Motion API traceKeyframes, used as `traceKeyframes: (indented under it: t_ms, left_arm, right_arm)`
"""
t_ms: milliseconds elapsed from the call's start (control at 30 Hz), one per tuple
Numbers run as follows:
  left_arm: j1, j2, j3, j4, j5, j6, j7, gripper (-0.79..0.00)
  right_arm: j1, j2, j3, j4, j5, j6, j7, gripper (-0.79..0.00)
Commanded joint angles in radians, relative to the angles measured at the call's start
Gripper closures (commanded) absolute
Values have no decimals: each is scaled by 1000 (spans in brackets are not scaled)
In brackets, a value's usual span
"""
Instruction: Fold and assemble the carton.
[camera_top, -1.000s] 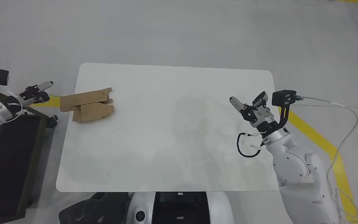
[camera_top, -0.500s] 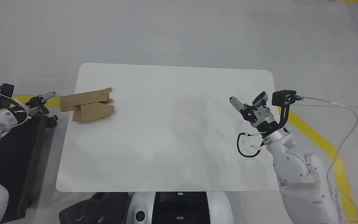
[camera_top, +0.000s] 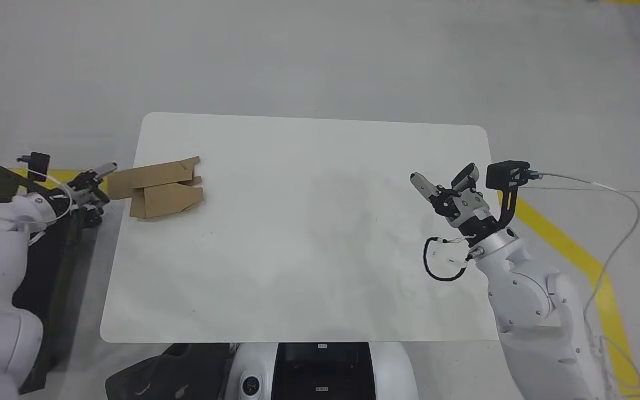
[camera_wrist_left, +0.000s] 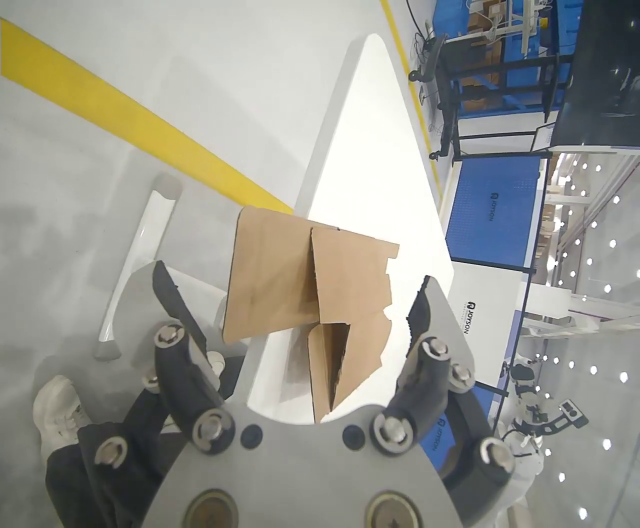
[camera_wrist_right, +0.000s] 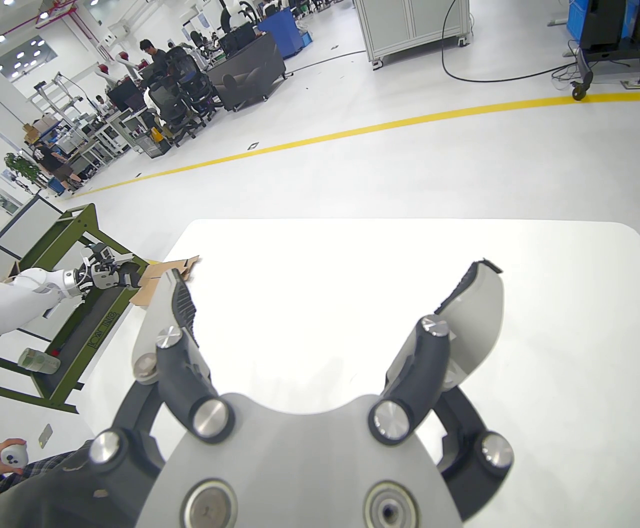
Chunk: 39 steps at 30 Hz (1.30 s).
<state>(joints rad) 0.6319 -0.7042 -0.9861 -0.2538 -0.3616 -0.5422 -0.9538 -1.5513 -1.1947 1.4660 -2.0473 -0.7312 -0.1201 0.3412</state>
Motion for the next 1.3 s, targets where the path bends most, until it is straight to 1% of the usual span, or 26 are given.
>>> traceKeyframes:
  t_ms: [0,233,300,367,500,533,567,633,800,933,1000,1067,1133,1167,1200,1267]
  left_arm:
    - [-4,-8,3,10,5,8,4,-785]
    - [-17,-34,6,36,11,29,-1,-785]
    - [-20,-39,5,43,13,33,0,-671]
    - [-24,-43,8,49,28,39,10,-650]
    - [-29,-49,0,60,22,48,18,-526]
    - [-30,-49,-2,63,23,49,20,-440]
    - [-32,-50,-5,65,20,51,22,-385]
    - [-34,-51,-10,69,17,55,27,-354]
    - [-38,-51,-24,76,10,62,36,-317]
    - [-38,-50,-37,77,0,64,34,-262]
    - [-38,-49,-46,79,-10,64,38,-215]
    - [-39,-48,-57,80,-26,62,33,-148]
    - [-39,-46,-68,80,-40,62,23,-71]
    - [-39,-45,-71,80,-42,61,19,-18]
    - [-40,-43,-74,79,-42,60,18,0]
    - [-40,-42,-81,77,-48,59,14,0]
  right_arm:
    - [0,0,0,0,0,0,0,-785]
    - [0,0,0,0,0,0,0,-785]
    - [0,0,0,0,0,0,0,-785]
    - [0,0,0,0,0,0,0,-785]
    - [0,0,0,0,0,0,0,-785]
    - [0,0,0,0,0,0,0,-785]
    - [0,0,0,0,0,0,0,-785]
    - [0,0,0,0,0,0,0,-785]
    - [0,0,0,0,0,0,0,-785]
    - [0,0,0,0,0,0,0,-785]
    - [0,0,0,0,0,0,0,-785]
    - [0,0,0,0,0,0,0,-785]
    - [0,0,0,0,0,0,0,-785]
    - [0,0,0,0,0,0,0,-785]
    - [0,0,0,0,0,0,0,-785]
    - [0,0,0,0,0,0,0,-785]
